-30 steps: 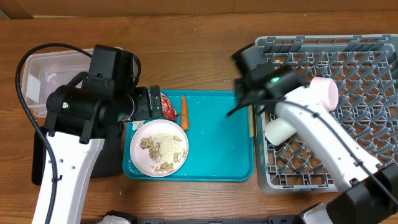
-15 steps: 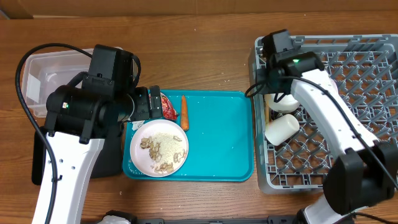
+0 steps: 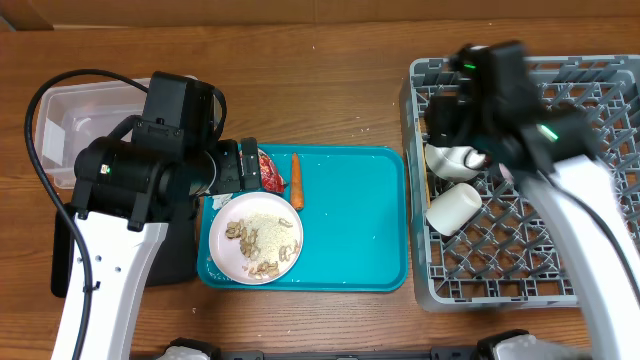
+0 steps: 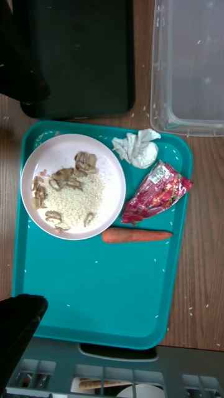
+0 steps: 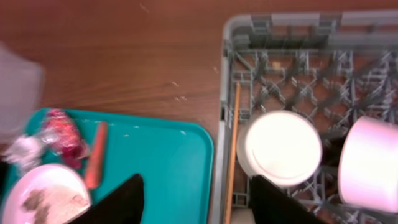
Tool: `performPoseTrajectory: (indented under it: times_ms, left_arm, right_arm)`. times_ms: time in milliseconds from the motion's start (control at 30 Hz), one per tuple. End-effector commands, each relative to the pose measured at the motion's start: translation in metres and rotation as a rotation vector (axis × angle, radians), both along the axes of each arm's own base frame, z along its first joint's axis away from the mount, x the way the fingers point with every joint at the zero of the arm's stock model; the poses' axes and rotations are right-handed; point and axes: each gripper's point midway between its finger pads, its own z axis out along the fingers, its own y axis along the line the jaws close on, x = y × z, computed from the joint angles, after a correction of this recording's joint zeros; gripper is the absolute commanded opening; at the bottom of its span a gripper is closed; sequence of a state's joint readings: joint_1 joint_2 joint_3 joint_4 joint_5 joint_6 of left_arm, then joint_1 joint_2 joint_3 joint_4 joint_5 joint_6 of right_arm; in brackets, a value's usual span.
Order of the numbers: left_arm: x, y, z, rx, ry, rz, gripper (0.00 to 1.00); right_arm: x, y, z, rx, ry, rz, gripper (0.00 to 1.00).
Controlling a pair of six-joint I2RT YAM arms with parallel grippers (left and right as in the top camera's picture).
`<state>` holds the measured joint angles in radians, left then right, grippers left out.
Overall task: Sort waste into correct bins and load items into the dishwasher
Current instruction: 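Release the chopstick in the rack and retract the right gripper rightward, then reach the left gripper to the tray and grasp the orange carrot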
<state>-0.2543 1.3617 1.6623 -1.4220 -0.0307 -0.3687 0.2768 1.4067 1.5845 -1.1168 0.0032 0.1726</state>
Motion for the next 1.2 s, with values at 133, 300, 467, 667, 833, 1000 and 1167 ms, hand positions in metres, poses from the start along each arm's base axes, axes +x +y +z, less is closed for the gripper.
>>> performPoseTrajectory:
  times_ms: [133, 300, 467, 667, 833, 1000, 1167]
  left_arm:
    - [0.002, 0.002, 0.000, -0.004, 0.003, 0.021, 1.00]
    - [0.002, 0.002, 0.000, -0.004, 0.003, 0.021, 1.00]
    - [0.002, 0.002, 0.000, -0.004, 0.003, 0.021, 1.00]
    - [0.002, 0.002, 0.000, -0.004, 0.003, 0.021, 1.00]
    - [0.002, 0.002, 0.000, -0.004, 0.003, 0.021, 1.00]
    - [0.005, -0.010, 0.003, -0.091, -0.003, 0.045, 1.00]
    - [0.012, -0.031, 0.009, -0.198, -0.024, -0.001, 1.00]
  right_arm:
    - [-0.067, -0.006, 0.075, 0.113, -0.174, 0.046, 1.00]
    - [-0.113, -0.018, 0.069, 0.100, -0.105, 0.049, 1.00]
    - [-0.129, -0.022, 0.059, 0.086, -0.048, 0.047, 1.00]
    - [-0.126, -0.021, 0.057, 0.083, -0.037, 0.046, 1.00]
    - [-0.124, -0.021, 0.054, 0.080, -0.027, 0.046, 1.00]
    - [-0.121, -0.020, 0.051, 0.077, -0.014, 0.046, 1.00]
    - [-0.117, -0.019, 0.047, 0.072, 0.004, 0.045, 1.00]
